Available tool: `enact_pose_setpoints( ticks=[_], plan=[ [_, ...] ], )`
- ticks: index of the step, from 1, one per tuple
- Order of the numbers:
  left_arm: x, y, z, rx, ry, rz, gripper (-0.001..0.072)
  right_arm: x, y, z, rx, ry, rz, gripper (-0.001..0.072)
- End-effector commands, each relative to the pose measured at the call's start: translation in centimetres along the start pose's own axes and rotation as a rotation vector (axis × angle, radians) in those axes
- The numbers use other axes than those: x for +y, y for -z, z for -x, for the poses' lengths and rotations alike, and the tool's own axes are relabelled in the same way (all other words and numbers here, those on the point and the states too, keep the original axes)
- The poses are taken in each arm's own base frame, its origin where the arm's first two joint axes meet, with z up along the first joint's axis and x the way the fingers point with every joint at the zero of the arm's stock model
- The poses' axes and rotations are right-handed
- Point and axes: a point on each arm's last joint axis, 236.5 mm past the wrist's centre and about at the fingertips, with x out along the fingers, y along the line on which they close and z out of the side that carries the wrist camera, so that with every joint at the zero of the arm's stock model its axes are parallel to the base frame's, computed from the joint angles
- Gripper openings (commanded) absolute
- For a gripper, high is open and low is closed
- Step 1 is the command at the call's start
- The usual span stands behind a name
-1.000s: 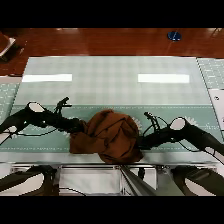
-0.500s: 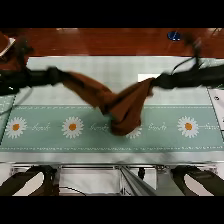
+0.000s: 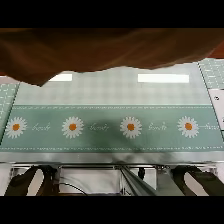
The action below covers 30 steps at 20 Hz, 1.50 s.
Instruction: Fold the shirts.
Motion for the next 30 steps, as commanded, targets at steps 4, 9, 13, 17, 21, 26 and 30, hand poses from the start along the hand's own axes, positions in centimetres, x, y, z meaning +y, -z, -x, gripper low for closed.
enact_pose_setpoints(
  ticks=[4, 9, 13, 17, 21, 26, 30],
  plan=[
    [-6.0, -3.8, 8.7, -0.114, -0.171, -0.38, 0.0018, -0.2, -0.3, 8.8, -0.062, 0.218, 0.054, 0.0021],
    [-4.9, 3.8, 9.0, 0.132, -0.146, -0.279, 0.0018, -1.6, 5.3, 5.4, 0.12, 0.196, -0.031, 0.0021],
    [3.8, 14.6, 7.7, 0.359, -0.208, 0.005, 0.0018, -5.0, 14.8, -2.7, 0.378, 0.153, -0.157, 0.0021],
    [9.5, 27.9, 6.9, 0.546, -0.204, 0.386, 0.0018, -9.7, 23.5, -11.9, 0.541, 0.158, -0.284, 0.0021],
    [15.1, 36.0, 4.6, 0.643, -0.31, 0.461, 0.0018, -12.8, 28.2, -22.1, 0.546, 0.095, -0.434, 0.0022],
    [18.0, 42.8, 0.3, 0.773, -0.358, 0.519, 0.0275, -15.3, 33.0, -31.3, 0.598, 0.037, -0.616, 0.0356],
    [17.0, 43.7, -0.3, 0.947, -0.236, 0.573, 0.051, -16.6, 32.8, -30.9, 0.64, 0.01, -0.673, 0.0415]
  ],
)
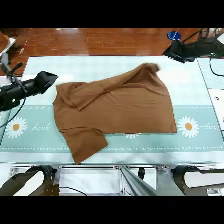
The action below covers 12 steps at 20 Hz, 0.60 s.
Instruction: Fold the shirts.
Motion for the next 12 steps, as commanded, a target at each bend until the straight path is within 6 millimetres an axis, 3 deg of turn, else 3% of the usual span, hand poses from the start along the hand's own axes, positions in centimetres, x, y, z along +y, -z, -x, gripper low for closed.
enact_pose_setpoints(
  ticks=[1, 4, 6, 8, 10, 12],
  plan=[
    [0.7, 0.9, 0.0, 0.189, 0.024, -0.019, 0.051, -2.0, -0.3, 1.0, 0.058, -0.026, -0.05, 0.0415],
    [6.7, 2.1, 4.8, 0.303, -0.137, 0.064, 0.051, -7.4, 2.4, 7.4, 0.159, 0.088, -0.03, 0.0414],
    [11.0, 6.0, 7.4, 0.408, -0.241, 0.147, 0.051, -11.4, 5.2, 10.6, 0.178, 0.193, -0.129, 0.0413],
    [12.8, 11.3, 8.1, 0.505, -0.245, 0.275, 0.051, -13.4, 9.6, 11.3, 0.177, 0.225, -0.248, 0.0412],
    [13.5, 16.1, 8.0, 0.584, -0.226, 0.332, 0.0509, -13.7, 16.7, 10.1, 0.22, 0.236, -0.303, 0.0412],
    [13.7, 18.4, 7.5, 0.595, -0.221, 0.387, 0.0509, -13.7, 22.0, 9.3, 0.219, 0.257, -0.339, 0.0412]
  ],
)
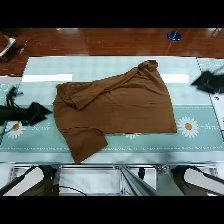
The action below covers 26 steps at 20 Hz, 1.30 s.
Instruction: Fold the shirts.
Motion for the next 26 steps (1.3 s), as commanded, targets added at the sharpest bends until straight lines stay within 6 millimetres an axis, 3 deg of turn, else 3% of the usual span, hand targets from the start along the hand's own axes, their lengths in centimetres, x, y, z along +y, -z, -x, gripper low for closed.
enact_pose_setpoints(
  ticks=[1, 3, 6, 10, 12, 13, 15, 17, 19, 23, 26],
  plan=[
    [2.2, 4.7, -2.5, 0.101, 0.013, 0.096, 0.0509, -2.8, 8.3, -2.8, 0.006, 0.042, -0.078, 0.0412],
    [2.7, 5.0, -3.1, 0.098, 0.004, 0.114, 0.0509, -2.4, 10.6, -3.2, 0.002, 0.019, -0.087, 0.0412],
    [2.6, 4.3, -3.8, 0.047, 0.023, 0.147, 0.0509, -1.7, 11.7, -3.7, 0.009, -0.016, -0.108, 0.0412],
    [1.4, 4.3, -5.7, 0.022, 0.025, 0.078, 0.0508, -0.1, 9.6, -3.8, -0.082, -0.096, -0.17, 0.0409],
    [0.1, 3.9, -6.5, 0.001, 0.035, 0.05, 0.0501, -0.3, 8.6, -3.6, -0.123, -0.092, -0.186, 0.0409],
    [-0.5, 4.3, -6.9, 0.015, 0.033, 0.023, 0.0446, -1.8, 7.9, -3.3, -0.16, -0.053, -0.205, 0.0409],
    [-0.8, 5.0, -7.0, 0.05, 0.034, -0.021, 0.0025, -6.0, 7.4, -1.9, -0.21, 0.003, -0.346, 0.0409],
    [-0.7, 5.2, -6.9, 0.056, 0.039, -0.037, 0.0018, -9.4, 10.0, -0.9, -0.139, 0.067, -0.401, 0.0409],
    [-0.4, 4.5, -6.9, 0.028, 0.029, -0.037, 0.0018, -10.4, 14.7, -1.7, 0.041, 0.118, -0.394, 0.0409],
    [-0.5, 4.4, -6.9, 0.024, 0.029, -0.036, 0.0018, -6.7, 17.8, -5.5, 0.173, 0.0, -0.374, 0.0408],
    [-0.5, 4.5, -6.9, 0.027, 0.031, -0.036, 0.0018, -5.3, 17.4, -7.4, 0.193, -0.022, -0.341, 0.0408]
  ],
)
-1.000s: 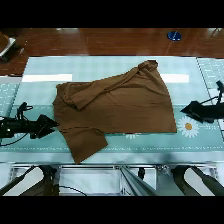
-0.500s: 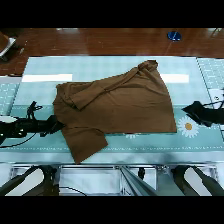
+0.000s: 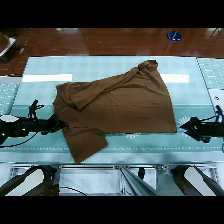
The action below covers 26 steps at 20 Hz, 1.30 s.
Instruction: Fold the shirts.
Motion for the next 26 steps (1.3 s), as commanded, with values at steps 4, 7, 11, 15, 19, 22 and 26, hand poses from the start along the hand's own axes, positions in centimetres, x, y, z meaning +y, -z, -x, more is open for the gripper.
enact_pose_setpoints(
  ticks=[4, 7, 11, 15, 19, 22, 26],
  plan=[
    [0.0, 0.0, 0.0, -0.001, 0.001, -0.002, 0.0018, 2.4, 0.4, -4.3, 0.077, -0.072, -0.02, 0.0408],
    [-0.1, -0.1, 0.0, -0.003, 0.004, 0.0, 0.0018, 4.4, -0.2, -5.9, 0.082, -0.119, -0.007, 0.0374],
    [-5.3, -3.3, 1.7, -0.103, 0.181, -0.019, 0.0018, 12.4, -2.9, -3.3, 0.052, -0.252, 0.225, 0.0022],
    [-19.3, -11.5, 14.1, -0.454, 0.479, -0.234, 0.0017, 25.5, -8.4, 10.1, -0.207, -0.369, 0.551, 0.0021],
    [-32.5, -11.3, 33.7, -0.948, 0.539, -0.615, 0.0017, 35.4, -7.7, 31.5, -0.739, -0.421, 0.846, 0.0021],
    [-37.5, -5.0, 45.2, -1.295, 0.414, -0.859, 0.0017, 36.0, -1.3, 43.2, -1.066, -0.359, 0.959, 0.0021],
    [-38.8, 4.6, 52.9, -1.625, 0.188, -1.027, 0.0017, 31.8, 6.5, 51.2, -1.369, -0.21, 0.969, 0.0021]
  ],
)
